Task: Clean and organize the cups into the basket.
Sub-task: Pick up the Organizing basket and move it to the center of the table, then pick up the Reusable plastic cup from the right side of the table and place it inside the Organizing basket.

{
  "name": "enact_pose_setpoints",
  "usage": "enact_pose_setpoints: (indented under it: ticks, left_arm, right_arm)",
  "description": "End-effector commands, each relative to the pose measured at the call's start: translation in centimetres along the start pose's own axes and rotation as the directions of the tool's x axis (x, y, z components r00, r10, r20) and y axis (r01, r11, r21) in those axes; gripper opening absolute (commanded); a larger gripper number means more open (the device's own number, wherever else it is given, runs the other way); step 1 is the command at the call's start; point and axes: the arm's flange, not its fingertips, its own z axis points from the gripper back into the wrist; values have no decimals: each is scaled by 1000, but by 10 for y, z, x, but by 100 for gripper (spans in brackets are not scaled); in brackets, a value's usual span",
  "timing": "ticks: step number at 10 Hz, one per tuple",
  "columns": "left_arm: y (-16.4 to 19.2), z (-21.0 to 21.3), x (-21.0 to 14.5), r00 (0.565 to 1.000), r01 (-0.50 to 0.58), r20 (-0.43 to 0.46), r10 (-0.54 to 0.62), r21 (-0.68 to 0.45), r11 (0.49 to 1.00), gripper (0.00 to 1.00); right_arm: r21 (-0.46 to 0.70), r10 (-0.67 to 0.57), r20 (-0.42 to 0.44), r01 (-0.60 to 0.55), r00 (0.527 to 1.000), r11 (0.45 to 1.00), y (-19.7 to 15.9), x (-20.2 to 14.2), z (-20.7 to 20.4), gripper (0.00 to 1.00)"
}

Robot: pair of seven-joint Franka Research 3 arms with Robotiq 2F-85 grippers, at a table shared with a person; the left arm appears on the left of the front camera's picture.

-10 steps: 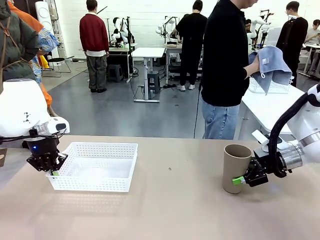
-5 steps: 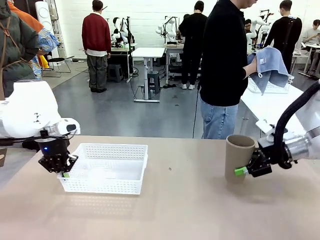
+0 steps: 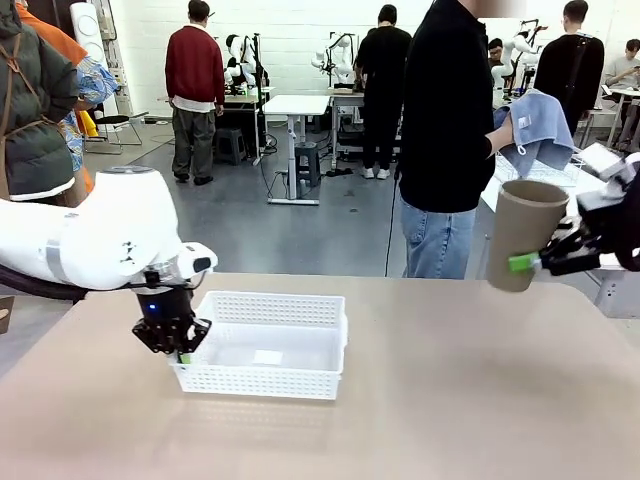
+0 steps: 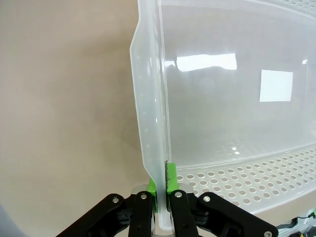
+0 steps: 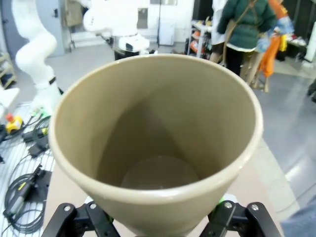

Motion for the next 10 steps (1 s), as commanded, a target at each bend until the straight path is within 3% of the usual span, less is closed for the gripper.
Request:
enact_pose_setpoints:
  ticks: [1,7,9,10]
  left_arm:
    - [-37,-4,4,999,-8,52,6,38,999,0]
    - [-123,-3,13,998,6,66,-13,103,995,0]
    - [-133,-3,17,998,-38,55,34,80,996,0]
    - [-115,2,9,998,30,61,-34,65,997,0]
  right_arm:
    - [35,5,-4,-5,1000,999,-3,-16,-17,22]
    - [35,5,-4,-5,1000,999,-3,-16,-17,22]
    - [35,5,-4,-5,1000,999,-3,-16,-17,22]
    - [35,5,-4,-5,1000,999,-3,-16,-17,22]
